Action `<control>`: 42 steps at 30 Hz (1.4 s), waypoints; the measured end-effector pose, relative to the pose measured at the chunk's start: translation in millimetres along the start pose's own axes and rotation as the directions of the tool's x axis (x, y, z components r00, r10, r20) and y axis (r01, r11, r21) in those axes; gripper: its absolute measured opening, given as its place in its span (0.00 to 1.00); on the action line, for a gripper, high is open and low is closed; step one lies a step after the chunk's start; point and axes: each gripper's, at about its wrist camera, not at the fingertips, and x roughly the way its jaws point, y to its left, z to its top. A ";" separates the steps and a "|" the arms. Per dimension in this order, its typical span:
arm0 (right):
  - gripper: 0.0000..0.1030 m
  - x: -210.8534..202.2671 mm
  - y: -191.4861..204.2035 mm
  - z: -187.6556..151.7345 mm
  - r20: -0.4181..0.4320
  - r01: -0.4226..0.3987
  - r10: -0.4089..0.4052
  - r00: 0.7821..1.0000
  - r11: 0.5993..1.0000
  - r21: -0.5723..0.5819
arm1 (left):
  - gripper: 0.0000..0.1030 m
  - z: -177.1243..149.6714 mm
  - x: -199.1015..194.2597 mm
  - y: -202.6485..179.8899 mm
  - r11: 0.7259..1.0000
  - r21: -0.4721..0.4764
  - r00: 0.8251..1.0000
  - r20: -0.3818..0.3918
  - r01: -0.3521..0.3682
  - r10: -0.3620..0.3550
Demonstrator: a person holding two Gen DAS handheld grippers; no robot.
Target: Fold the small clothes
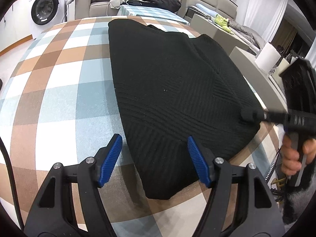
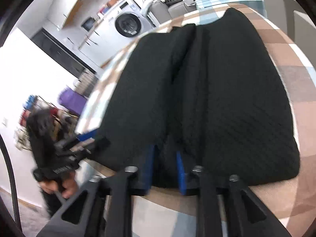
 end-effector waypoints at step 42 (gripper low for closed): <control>0.08 -7.5 33.9 15.6 0.119 0.005 0.018 0.993 0.982 -0.190 | 0.67 -13.6 -0.5 -3.6 1.000 0.025 0.999 -0.036 0.009 -0.008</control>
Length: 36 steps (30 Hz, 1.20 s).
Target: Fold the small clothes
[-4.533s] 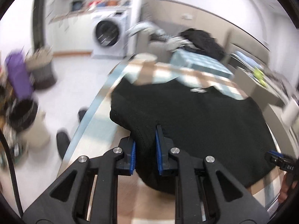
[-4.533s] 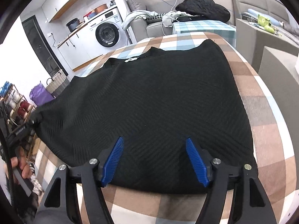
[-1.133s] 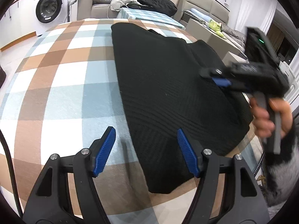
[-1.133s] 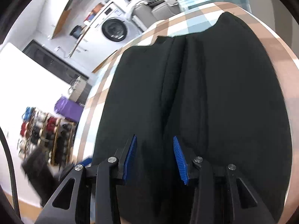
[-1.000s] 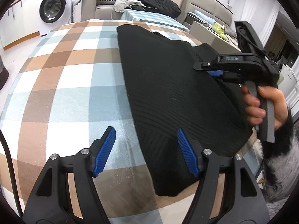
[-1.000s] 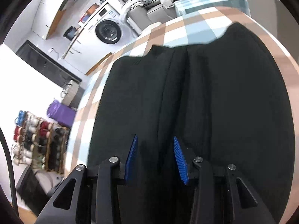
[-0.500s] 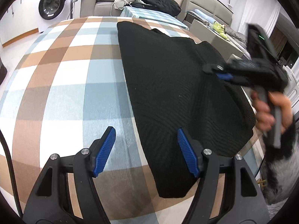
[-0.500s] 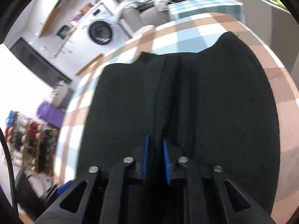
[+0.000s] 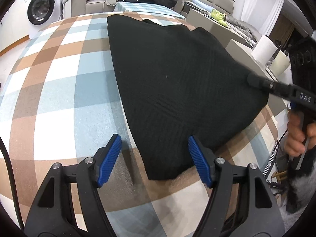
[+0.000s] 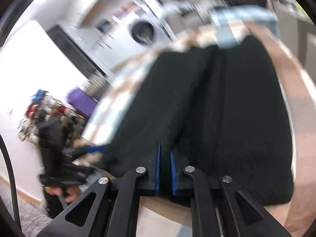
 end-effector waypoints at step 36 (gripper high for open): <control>0.26 11.6 -29.4 -13.6 -0.096 0.125 -0.117 0.988 0.988 0.088 | 0.67 -1.6 -6.2 0.3 1.000 -0.009 1.000 0.001 0.000 0.000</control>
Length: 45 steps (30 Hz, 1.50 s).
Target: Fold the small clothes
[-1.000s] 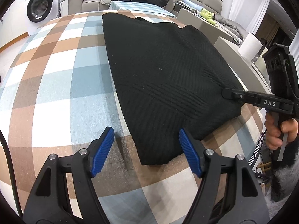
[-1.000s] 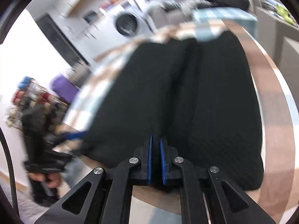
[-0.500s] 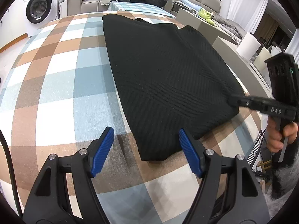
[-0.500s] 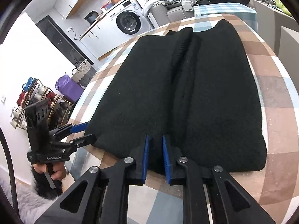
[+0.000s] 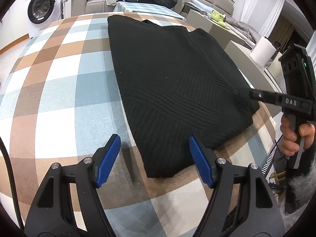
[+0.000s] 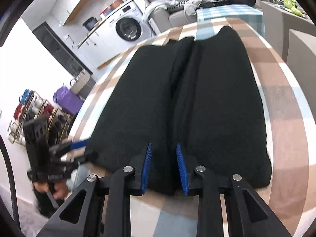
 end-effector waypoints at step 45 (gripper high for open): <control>0.09 75.8 -18.5 102.7 0.000 0.067 -0.067 0.998 0.997 0.022 | 0.69 24.5 -0.6 12.4 0.999 -0.033 0.999 0.040 -0.012 0.013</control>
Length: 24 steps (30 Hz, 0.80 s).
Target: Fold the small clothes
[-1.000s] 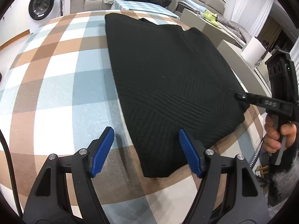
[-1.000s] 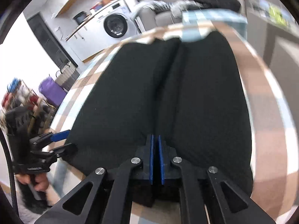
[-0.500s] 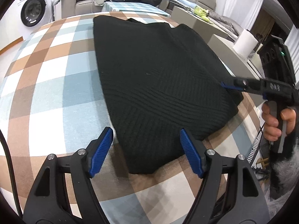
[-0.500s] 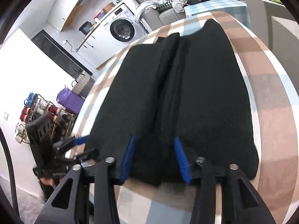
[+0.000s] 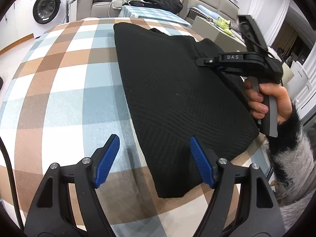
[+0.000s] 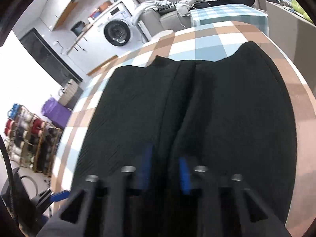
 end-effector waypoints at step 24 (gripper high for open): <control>0.14 -92.7 -33.7 -106.6 0.011 -0.052 0.052 0.999 0.998 0.040 | 0.70 -3.3 17.7 -5.4 1.000 -0.001 0.999 -0.046 0.024 -0.024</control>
